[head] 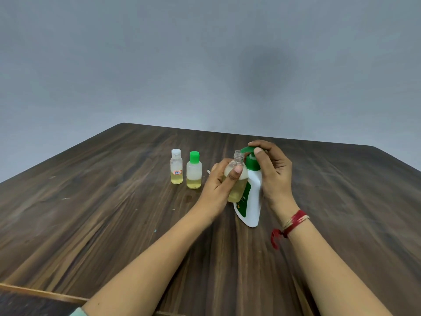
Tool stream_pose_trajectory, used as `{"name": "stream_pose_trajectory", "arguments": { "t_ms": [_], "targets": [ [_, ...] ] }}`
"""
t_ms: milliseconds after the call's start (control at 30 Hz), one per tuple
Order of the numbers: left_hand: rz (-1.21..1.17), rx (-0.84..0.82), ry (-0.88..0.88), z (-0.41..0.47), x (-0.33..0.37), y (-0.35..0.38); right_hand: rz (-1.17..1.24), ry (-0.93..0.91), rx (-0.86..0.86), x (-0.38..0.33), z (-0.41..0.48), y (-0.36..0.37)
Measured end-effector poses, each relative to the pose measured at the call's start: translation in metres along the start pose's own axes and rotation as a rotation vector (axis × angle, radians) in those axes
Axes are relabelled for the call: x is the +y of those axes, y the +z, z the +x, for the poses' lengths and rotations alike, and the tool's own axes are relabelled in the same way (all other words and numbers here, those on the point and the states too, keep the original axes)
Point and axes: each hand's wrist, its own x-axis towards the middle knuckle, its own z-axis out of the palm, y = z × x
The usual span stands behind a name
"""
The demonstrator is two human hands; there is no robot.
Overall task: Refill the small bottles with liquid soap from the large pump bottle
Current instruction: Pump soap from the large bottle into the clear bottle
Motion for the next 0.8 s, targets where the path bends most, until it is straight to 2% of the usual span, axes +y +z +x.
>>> {"name": "stream_pose_trajectory", "arguments": {
  "t_ms": [800],
  "targets": [
    [-0.026,-0.005,0.004,-0.0026,0.0007,-0.0015,-0.014,-0.009,-0.01,-0.0016,-0.0002,0.0006]
  ]
}}
